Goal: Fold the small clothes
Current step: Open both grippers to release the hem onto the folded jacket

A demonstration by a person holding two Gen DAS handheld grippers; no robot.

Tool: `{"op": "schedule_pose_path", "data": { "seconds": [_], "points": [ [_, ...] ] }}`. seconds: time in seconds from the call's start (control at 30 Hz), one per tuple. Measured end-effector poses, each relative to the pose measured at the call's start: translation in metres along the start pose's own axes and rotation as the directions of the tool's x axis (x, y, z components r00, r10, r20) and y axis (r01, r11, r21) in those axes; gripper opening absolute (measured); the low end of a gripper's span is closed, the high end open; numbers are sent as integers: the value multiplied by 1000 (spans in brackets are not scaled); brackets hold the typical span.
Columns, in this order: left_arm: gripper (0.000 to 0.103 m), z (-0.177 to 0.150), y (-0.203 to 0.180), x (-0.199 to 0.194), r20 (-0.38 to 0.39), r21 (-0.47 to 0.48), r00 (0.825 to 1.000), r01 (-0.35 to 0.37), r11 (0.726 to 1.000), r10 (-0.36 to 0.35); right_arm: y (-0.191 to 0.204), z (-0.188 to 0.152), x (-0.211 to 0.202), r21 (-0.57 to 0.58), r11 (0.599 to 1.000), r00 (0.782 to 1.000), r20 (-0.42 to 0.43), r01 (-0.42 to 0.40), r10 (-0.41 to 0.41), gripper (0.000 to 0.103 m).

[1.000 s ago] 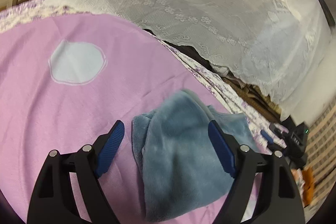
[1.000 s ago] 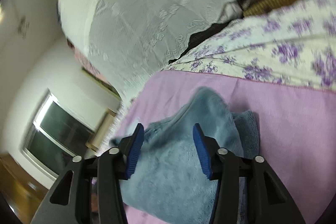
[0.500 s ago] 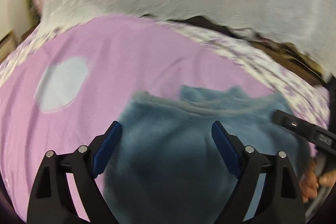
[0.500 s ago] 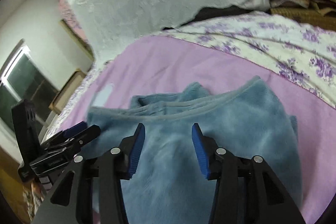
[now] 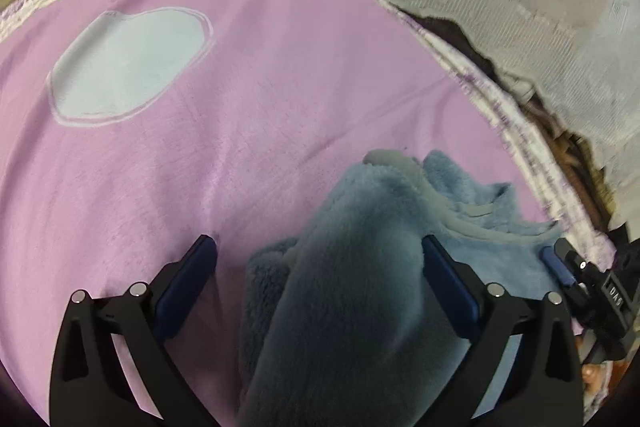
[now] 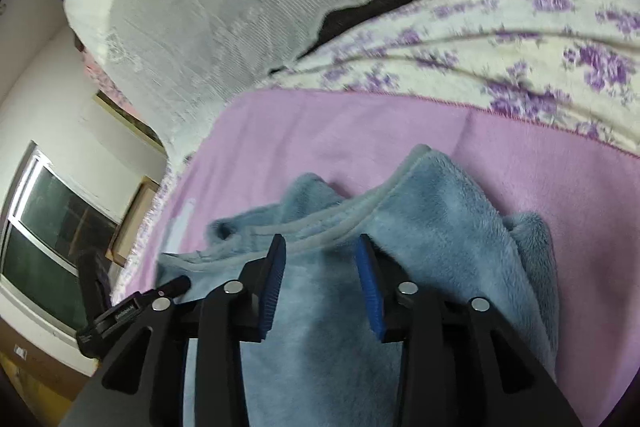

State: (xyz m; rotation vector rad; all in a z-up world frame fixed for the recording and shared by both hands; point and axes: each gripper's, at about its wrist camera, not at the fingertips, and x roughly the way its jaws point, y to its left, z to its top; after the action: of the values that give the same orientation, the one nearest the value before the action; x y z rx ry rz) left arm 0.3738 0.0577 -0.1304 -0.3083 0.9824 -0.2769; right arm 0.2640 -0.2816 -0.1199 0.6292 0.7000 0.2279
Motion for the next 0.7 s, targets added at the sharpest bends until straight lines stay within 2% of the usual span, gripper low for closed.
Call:
{"op": "schedule_pose_path", "data": {
  "seconds": [0.13,0.17,0.23,0.27,0.33,0.37,0.4,0.43,0.5,0.6,0.7],
  "points": [
    [98,1,-14,-22,67,43,997,25,999,-28,30,-4,-8,-78,997,1000,16,-23,25,40],
    [98,1,-19,-25,89,67,996,3,998,-9,38,-7,-7,-107,994,1000,7,-28,29,40],
    [98,3,-24,-21,123,91,989,-93,991,81,55,-15,2,-167,985,999,-25,-41,38,40],
    [98,5,-22,-14,116,86,985,-136,987,125,60,-19,9,-183,982,998,-44,-52,45,41],
    [98,8,-9,2,61,43,984,-171,984,168,62,-28,23,-195,978,994,-96,-69,51,41],
    [99,11,4,15,-1,-2,989,-146,989,146,62,-32,30,-202,977,991,-123,-67,42,43],
    [99,13,10,20,-28,-27,992,-122,992,121,59,-39,43,-223,974,986,-166,-45,8,44],
    [99,15,15,23,-43,-50,995,-94,994,92,58,-42,49,-247,969,986,-168,-20,-22,44],
    [99,16,16,21,-36,-46,995,-93,995,92,60,-42,45,-249,968,987,-161,-23,-18,43],
    [99,14,12,15,-14,-27,994,-107,994,107,60,-33,22,-200,977,991,-124,-74,49,44],
    [99,14,13,-2,23,-53,998,-49,997,50,48,-15,-3,-171,984,998,-47,-55,48,44]
  ]
}}
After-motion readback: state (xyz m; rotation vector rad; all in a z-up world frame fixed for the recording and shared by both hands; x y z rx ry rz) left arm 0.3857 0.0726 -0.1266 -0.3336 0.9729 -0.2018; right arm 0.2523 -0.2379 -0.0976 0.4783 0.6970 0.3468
